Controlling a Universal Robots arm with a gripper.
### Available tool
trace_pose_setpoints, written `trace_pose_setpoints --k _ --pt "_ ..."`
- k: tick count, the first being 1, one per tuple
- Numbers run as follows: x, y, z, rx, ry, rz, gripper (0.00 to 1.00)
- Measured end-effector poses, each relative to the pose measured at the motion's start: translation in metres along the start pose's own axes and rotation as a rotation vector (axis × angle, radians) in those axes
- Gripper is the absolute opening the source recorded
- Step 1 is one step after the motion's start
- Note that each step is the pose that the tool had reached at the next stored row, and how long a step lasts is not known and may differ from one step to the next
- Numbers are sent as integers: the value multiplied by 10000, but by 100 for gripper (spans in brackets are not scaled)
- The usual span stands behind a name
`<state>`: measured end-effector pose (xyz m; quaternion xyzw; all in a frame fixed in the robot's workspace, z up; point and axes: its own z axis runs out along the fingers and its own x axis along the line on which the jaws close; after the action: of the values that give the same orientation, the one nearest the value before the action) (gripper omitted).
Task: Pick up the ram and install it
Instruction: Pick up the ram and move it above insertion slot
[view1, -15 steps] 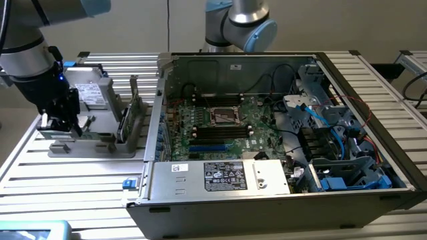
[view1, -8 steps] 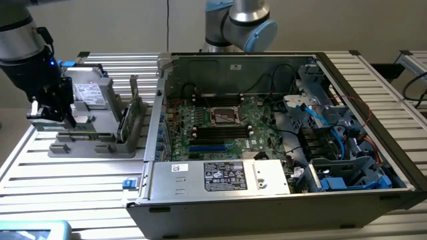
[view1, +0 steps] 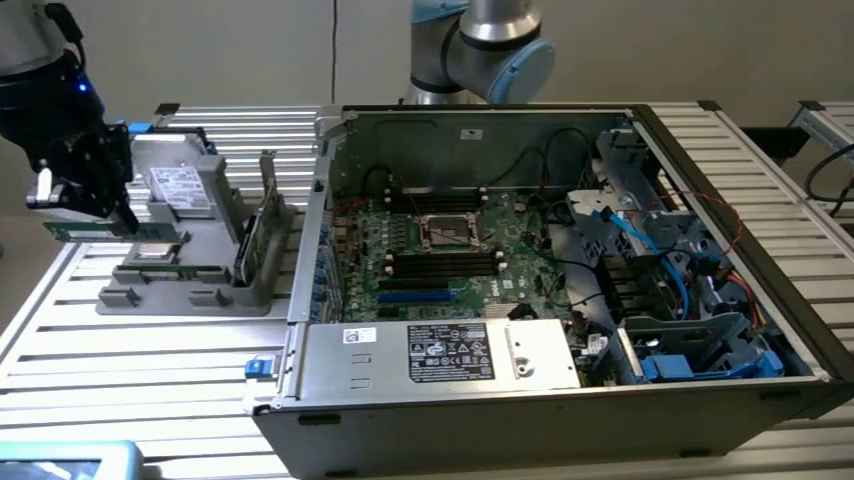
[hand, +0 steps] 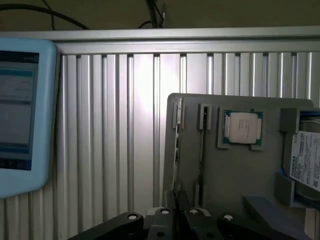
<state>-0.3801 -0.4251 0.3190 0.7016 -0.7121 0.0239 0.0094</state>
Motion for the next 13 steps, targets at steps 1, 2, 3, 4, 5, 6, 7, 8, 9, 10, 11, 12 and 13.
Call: trace_pose_setpoints --k 1,2,3,4,5,6,7,8,9,10,11,12,13 --pt "3 -10 -45 0 0 0 13" --pt "6 -25 -89 2 -1 0 13" --pt "12 -45 -133 0 0 0 13" --pt "19 -71 -180 1 -1 0 13" --pt "27 -98 -225 1 -1 0 13" --pt "38 -128 -268 0 -7 0 13" --pt "50 -161 -314 1 -18 1 13" --pt "61 -193 -357 1 -29 1 13" --pt "72 -226 -402 -1 -39 1 13" --pt "84 -259 -445 0 -49 1 13" --pt "95 -296 -491 0 -59 1 13" --pt "106 -333 -535 -1 -65 1 13" --pt "115 -371 -580 -1 -73 3 13"
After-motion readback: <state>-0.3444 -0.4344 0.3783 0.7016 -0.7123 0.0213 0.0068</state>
